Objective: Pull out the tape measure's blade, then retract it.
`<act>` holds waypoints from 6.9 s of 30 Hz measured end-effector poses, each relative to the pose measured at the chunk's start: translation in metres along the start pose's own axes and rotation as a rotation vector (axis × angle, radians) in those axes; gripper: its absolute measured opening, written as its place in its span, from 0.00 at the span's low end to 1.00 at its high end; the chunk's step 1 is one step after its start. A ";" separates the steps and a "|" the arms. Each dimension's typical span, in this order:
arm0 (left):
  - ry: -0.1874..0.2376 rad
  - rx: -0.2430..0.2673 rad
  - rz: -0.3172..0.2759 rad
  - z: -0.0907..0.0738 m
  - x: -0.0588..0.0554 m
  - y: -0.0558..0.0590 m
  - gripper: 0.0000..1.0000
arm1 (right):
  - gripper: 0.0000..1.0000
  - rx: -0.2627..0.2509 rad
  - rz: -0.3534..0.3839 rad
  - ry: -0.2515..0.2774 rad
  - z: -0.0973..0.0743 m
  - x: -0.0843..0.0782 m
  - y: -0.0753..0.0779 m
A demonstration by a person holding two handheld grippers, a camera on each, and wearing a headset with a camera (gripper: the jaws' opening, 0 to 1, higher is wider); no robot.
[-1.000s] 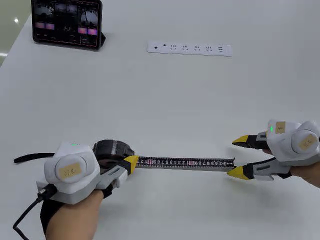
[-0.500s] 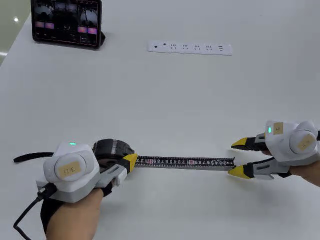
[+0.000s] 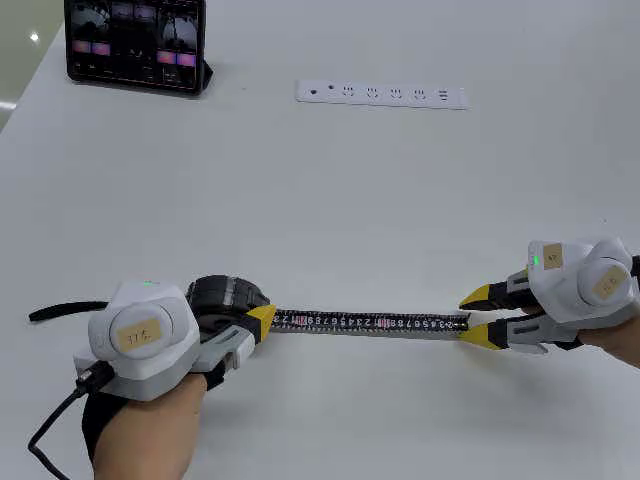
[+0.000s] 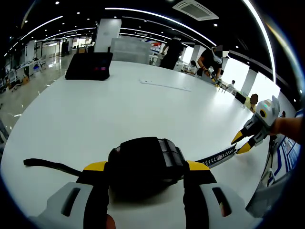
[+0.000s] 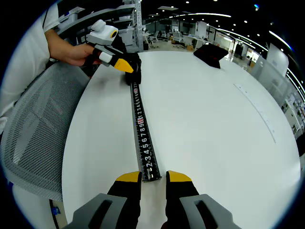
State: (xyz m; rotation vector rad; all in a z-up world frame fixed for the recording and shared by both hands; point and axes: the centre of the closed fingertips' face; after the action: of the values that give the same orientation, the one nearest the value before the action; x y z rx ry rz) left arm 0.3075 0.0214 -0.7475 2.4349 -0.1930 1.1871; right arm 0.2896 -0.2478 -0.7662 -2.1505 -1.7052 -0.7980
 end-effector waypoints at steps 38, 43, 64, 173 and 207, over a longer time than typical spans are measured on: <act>-0.024 0.006 -0.014 0.000 -0.001 0.000 0.57 | 0.10 0.007 -0.102 -0.044 0.004 -0.007 0.000; -0.036 0.007 -0.014 0.001 -0.002 -0.001 0.55 | 0.10 0.009 -0.101 -0.045 0.004 -0.006 0.000; -0.033 -0.008 -0.026 0.000 -0.002 -0.002 0.55 | 0.09 0.017 -0.107 -0.029 0.011 0.008 -0.001; -0.019 -0.050 -0.056 -0.001 -0.001 -0.002 0.56 | 0.10 0.103 -0.040 0.118 0.079 0.107 -0.036; -0.007 -0.063 -0.073 -0.001 -0.001 -0.003 0.56 | 0.10 0.139 -0.025 0.171 0.101 0.143 -0.050</act>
State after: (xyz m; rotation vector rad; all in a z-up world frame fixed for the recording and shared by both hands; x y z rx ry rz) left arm 0.3069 0.0242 -0.7481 2.3710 -0.1398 1.1242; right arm 0.2882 -0.0661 -0.7709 -1.9161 -1.6521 -0.8184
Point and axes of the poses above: the centre of the closed fingertips' face, and the gripper's own axes: z roughly forward along the fingers, y roughly to its right, x roughly out of its top, and after that the axes turned 10 degrees about -x, right-handed
